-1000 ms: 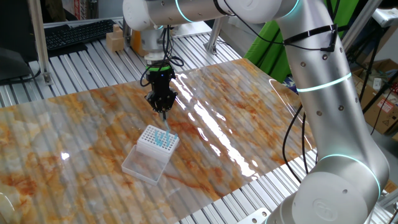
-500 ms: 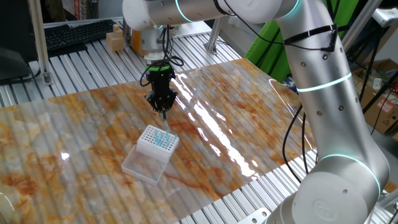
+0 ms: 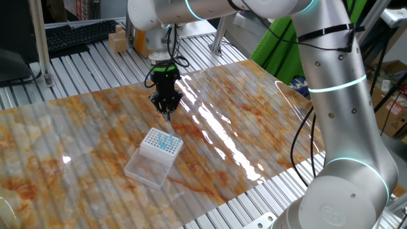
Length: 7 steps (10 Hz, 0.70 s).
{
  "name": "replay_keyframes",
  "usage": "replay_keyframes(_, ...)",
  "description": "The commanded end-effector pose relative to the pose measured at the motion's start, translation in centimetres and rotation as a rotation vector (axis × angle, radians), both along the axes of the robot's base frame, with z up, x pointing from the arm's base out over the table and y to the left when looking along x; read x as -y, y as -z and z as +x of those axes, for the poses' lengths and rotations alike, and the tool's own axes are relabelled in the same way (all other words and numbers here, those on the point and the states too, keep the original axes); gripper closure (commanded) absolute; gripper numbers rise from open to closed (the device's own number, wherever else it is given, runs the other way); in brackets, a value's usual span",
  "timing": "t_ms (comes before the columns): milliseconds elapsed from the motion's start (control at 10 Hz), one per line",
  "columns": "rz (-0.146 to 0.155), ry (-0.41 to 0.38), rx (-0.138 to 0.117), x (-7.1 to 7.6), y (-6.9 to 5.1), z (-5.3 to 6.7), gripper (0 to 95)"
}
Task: Insert a medium pipette tip into the holder for medium pipette tips
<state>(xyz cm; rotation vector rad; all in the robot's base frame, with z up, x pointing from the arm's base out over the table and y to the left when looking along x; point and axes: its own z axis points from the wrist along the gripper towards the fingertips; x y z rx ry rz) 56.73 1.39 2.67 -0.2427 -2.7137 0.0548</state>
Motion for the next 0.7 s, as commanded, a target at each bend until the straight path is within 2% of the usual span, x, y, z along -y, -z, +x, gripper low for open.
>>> replay_keyframes(100,-0.010,0.026,0.012,-0.4,-0.9,0.0,95.0)
replay_keyframes(400,-0.012,0.080,0.044,-1.0,-2.7,-0.1,95.0)
replay_keyframes(700,-0.027,0.127,0.109,-1.3,-4.1,-0.4,95.0)
